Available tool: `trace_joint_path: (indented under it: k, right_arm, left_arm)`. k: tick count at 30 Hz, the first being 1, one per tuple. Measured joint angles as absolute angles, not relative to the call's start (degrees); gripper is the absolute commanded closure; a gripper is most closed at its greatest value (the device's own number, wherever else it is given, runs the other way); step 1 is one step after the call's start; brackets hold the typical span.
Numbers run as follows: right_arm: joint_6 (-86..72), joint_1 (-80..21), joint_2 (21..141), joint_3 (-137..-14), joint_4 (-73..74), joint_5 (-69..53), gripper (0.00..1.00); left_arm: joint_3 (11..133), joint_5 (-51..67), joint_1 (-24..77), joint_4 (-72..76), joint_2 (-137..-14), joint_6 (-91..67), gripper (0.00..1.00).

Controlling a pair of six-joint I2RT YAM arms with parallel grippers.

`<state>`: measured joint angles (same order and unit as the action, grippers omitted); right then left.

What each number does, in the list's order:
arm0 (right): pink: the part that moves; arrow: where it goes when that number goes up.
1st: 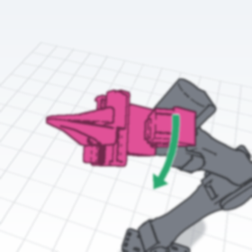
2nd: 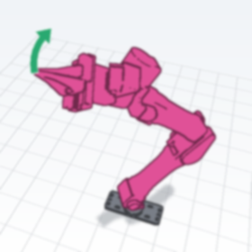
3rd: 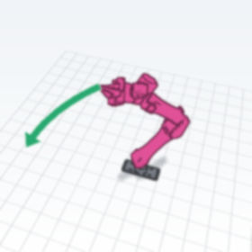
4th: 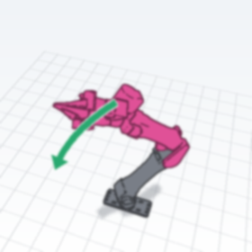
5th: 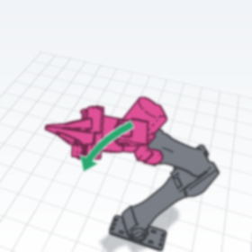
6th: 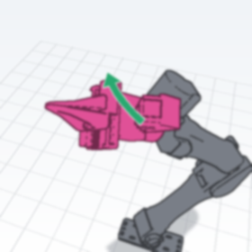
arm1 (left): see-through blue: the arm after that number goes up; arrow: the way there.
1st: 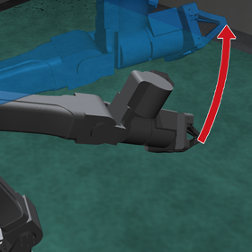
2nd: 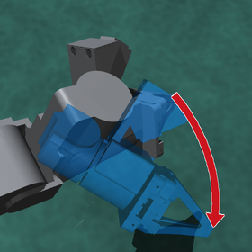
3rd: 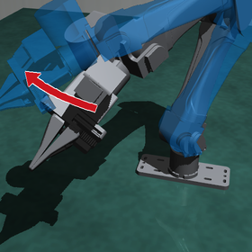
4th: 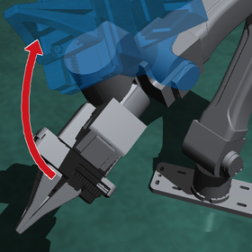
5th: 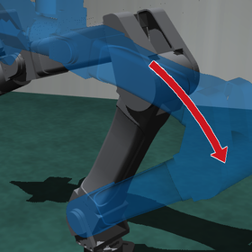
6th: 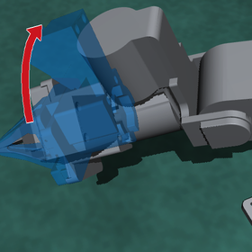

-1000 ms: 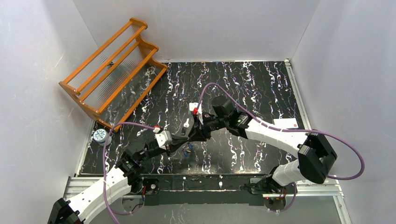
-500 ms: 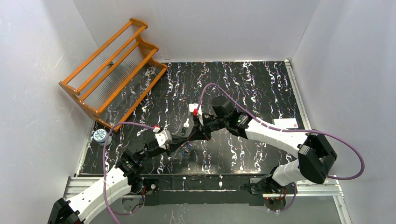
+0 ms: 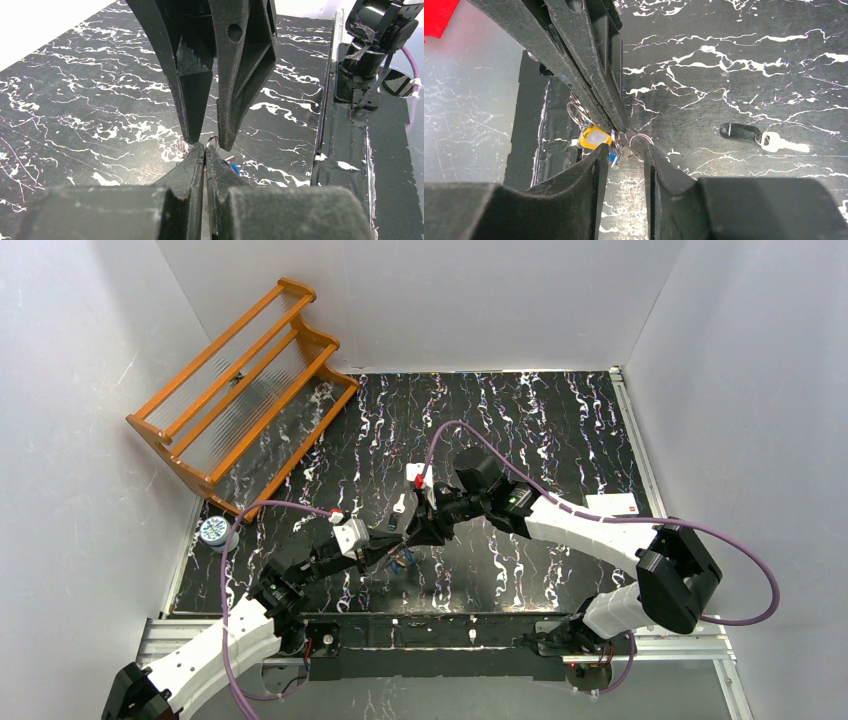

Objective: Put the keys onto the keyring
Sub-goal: Adjust the key on the keyring.

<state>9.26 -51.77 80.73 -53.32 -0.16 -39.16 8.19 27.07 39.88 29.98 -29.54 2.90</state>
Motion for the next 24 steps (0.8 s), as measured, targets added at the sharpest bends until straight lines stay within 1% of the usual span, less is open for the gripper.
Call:
trace_joint_path:
  k: [4,6,8,9,15,17,19,20,23,24]
  right_arm:
    - [9.15,-51.77,80.73,-53.32,-0.19,-39.09,0.68]
    - [9.15,-51.77,80.73,-53.32,-0.19,-39.13,0.8]
    - [9.15,-51.77,80.73,-53.32,-0.23,-39.24,0.96]
    - [9.13,-51.77,80.73,-53.32,-0.23,-39.33,0.99]
    - [9.19,-51.81,80.73,-53.32,-0.08,-39.62,0.99]
    - [9.43,-51.81,80.73,-53.32,-0.01,-39.59,0.99]
    - [10.24,-51.83,80.73,-53.34,0.4,-39.4,0.99]
    - [10.9,-51.83,80.73,-53.45,0.97,-39.13,0.99]
    - [13.17,-51.81,80.73,-54.28,5.37,-37.76,0.99]
    - [13.85,-51.81,80.73,-54.78,6.85,-37.34,0.99]
  left_arm:
    - [8.19,27.14,39.88,30.0,-29.54,2.87,1.0]
    - [8.19,27.16,39.88,30.0,-29.54,2.87,1.0]
    - [8.19,27.11,39.88,30.0,-29.56,2.9,1.0]
    - [8.19,27.0,39.86,30.0,-29.61,2.92,1.0]
    - [8.19,26.57,39.86,30.15,-29.82,2.9,1.0]
    - [8.19,26.5,39.86,30.17,-29.91,2.9,0.92]
    - [8.19,26.48,39.88,30.02,-30.09,3.01,0.74]
    - [8.25,26.41,39.88,29.8,-30.24,3.33,0.67]
    - [9.32,26.28,39.88,27.38,-30.72,4.89,0.52]
    - [9.93,26.26,39.88,26.26,-30.87,5.63,0.48]
